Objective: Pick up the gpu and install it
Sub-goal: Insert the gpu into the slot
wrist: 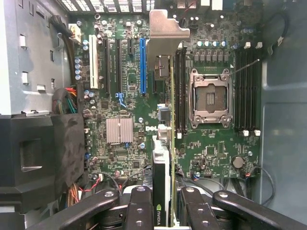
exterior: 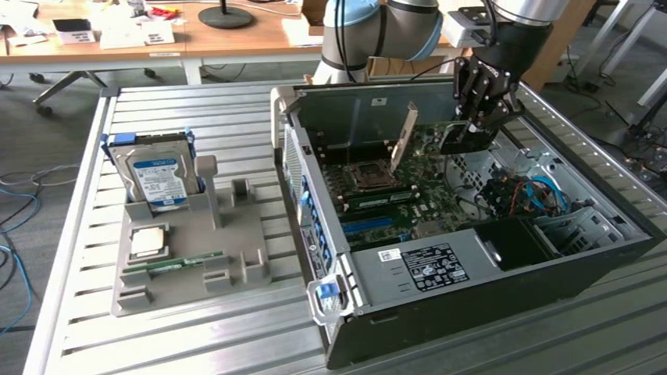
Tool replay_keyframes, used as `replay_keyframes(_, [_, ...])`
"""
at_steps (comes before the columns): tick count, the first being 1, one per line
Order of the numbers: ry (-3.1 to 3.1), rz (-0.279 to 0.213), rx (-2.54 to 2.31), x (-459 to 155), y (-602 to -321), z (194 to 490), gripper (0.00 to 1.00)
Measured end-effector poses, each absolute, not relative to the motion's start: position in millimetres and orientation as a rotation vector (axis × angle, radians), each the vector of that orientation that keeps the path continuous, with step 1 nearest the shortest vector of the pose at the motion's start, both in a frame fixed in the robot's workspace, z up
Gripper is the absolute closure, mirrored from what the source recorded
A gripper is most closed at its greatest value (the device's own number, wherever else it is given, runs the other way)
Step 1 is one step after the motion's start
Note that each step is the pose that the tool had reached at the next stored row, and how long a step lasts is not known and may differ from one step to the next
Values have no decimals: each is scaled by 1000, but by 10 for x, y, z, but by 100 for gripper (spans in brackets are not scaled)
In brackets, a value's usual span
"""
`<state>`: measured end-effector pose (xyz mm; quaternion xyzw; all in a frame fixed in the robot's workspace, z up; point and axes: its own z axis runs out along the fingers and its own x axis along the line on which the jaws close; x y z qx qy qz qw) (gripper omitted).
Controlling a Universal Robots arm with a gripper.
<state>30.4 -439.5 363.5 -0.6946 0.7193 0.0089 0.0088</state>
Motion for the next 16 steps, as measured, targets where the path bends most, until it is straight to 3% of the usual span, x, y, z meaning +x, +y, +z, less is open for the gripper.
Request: replay_keyframes(16, [2247,28,-2170,301,-4395,3564,73])
